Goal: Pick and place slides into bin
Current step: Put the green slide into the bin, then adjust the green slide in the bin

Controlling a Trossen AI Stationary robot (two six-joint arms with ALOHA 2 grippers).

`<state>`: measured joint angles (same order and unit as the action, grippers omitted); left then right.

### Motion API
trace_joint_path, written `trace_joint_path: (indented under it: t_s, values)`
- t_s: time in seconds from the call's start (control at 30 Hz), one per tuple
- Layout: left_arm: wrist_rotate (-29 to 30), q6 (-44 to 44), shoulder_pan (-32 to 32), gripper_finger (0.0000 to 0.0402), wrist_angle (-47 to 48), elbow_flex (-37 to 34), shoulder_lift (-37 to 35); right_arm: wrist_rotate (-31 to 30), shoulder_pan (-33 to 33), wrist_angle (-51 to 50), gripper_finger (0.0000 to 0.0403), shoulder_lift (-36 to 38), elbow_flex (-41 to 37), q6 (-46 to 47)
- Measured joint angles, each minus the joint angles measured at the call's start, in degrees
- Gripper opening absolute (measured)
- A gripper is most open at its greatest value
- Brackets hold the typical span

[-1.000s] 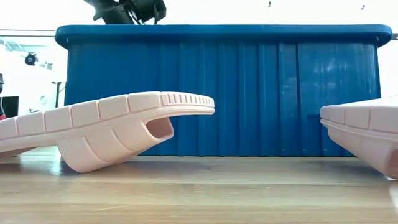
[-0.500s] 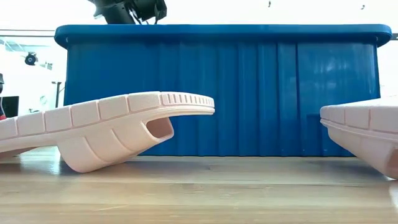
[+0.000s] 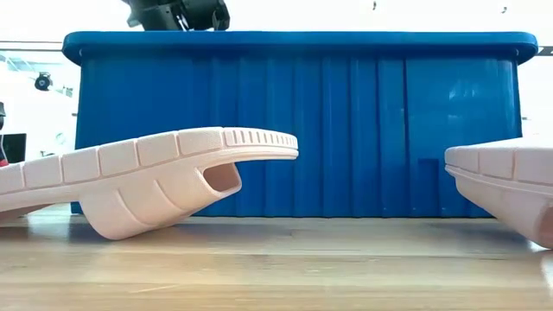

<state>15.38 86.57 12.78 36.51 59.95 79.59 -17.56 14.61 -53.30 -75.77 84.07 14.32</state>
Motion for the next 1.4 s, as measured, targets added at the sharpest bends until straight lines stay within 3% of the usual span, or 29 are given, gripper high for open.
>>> trace_joint_path:
  t_s: [0.53, 0.9, 1.13, 1.4]
  values:
    - [0.0, 0.2, -0.2, 0.0237, 13.0, 6.5, 0.0, 0.1, 0.0, 0.0, 0.0068, 0.0, 0.0, -0.9]
    - [1.6, -2.0, -0.5, 0.0237, 15.3, 11.5, 0.5, 0.2, 0.0, 0.0, 0.0068, 0.0, 0.0, -2.3]
    - [1.6, -3.4, -1.0, 0.0237, 18.2, 14.4, 6.5, 0.2, 0.0, 0.0, 0.0068, 0.0, 0.0, -2.6]
    - [3.2, -14.1, -0.3, 0.0237, 19.8, 24.9, 17.6, 0.2, -0.3, -0.1, 0.0068, 0.0, -0.5, -2.6]
